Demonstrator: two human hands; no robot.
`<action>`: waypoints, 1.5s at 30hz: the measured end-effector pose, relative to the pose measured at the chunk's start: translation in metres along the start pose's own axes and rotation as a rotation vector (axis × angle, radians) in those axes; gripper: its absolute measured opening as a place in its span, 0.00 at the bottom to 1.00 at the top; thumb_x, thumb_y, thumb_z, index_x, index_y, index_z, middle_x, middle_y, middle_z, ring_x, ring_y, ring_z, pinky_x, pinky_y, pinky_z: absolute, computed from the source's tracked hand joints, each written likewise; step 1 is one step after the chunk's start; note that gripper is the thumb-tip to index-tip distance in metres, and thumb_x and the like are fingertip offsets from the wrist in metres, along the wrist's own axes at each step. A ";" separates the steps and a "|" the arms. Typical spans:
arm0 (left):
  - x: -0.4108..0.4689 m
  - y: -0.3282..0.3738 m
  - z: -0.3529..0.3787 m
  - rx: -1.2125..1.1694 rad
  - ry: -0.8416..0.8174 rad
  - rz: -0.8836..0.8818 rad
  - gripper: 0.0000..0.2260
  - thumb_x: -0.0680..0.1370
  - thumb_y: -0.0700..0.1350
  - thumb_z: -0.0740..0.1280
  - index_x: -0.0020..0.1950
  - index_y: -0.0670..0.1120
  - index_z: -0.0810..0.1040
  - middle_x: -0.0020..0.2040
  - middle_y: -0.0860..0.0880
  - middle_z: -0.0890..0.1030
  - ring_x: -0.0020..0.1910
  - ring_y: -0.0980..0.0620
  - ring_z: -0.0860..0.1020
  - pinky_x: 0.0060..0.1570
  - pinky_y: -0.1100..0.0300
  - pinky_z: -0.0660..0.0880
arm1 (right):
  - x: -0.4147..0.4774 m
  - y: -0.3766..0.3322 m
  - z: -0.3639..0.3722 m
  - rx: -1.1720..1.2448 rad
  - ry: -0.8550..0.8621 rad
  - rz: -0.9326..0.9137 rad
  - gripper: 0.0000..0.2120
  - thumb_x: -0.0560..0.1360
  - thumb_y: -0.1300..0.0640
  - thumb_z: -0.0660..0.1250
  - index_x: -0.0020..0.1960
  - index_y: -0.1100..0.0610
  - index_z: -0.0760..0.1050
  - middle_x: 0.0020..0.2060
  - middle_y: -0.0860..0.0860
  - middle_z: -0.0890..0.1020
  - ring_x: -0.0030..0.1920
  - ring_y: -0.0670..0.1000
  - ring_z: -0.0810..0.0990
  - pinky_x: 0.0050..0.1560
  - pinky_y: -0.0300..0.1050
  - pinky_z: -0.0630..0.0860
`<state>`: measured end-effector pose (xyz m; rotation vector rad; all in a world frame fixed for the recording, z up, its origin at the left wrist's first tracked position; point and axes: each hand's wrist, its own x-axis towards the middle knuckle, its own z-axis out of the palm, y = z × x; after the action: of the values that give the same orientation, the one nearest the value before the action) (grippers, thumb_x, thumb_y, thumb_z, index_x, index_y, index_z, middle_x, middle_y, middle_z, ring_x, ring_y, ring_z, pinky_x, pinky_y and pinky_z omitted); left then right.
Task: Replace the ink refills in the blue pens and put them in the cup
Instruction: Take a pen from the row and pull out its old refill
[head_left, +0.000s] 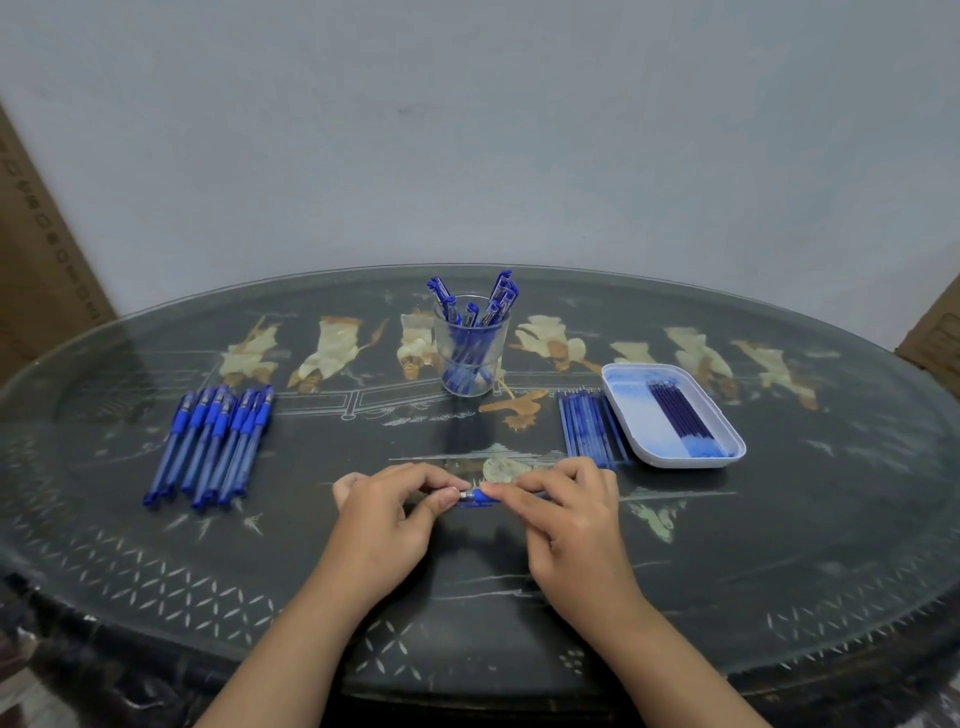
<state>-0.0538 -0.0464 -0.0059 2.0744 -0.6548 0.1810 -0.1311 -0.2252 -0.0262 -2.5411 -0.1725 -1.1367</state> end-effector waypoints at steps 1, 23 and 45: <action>0.000 0.000 -0.001 -0.011 -0.010 -0.006 0.09 0.72 0.56 0.65 0.50 0.67 0.77 0.44 0.70 0.81 0.42 0.59 0.79 0.63 0.46 0.63 | 0.000 0.000 0.000 -0.011 0.005 -0.003 0.22 0.70 0.68 0.66 0.55 0.46 0.84 0.44 0.41 0.81 0.44 0.51 0.71 0.48 0.43 0.61; 0.005 -0.014 0.003 0.217 0.072 -0.040 0.08 0.76 0.47 0.71 0.44 0.62 0.79 0.48 0.68 0.79 0.53 0.68 0.74 0.50 0.57 0.54 | 0.002 0.007 0.002 -0.027 0.100 0.169 0.22 0.70 0.67 0.73 0.54 0.42 0.83 0.45 0.39 0.80 0.46 0.51 0.72 0.49 0.44 0.61; 0.011 -0.003 0.011 0.104 0.120 0.184 0.02 0.70 0.51 0.70 0.42 0.59 0.80 0.43 0.65 0.80 0.54 0.69 0.75 0.55 0.66 0.53 | 0.003 0.008 0.005 0.082 0.054 0.132 0.11 0.77 0.55 0.68 0.56 0.43 0.82 0.48 0.36 0.80 0.46 0.48 0.70 0.48 0.51 0.69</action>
<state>-0.0442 -0.0583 -0.0097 2.0823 -0.7758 0.4494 -0.1234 -0.2304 -0.0294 -2.4092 -0.0358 -1.1219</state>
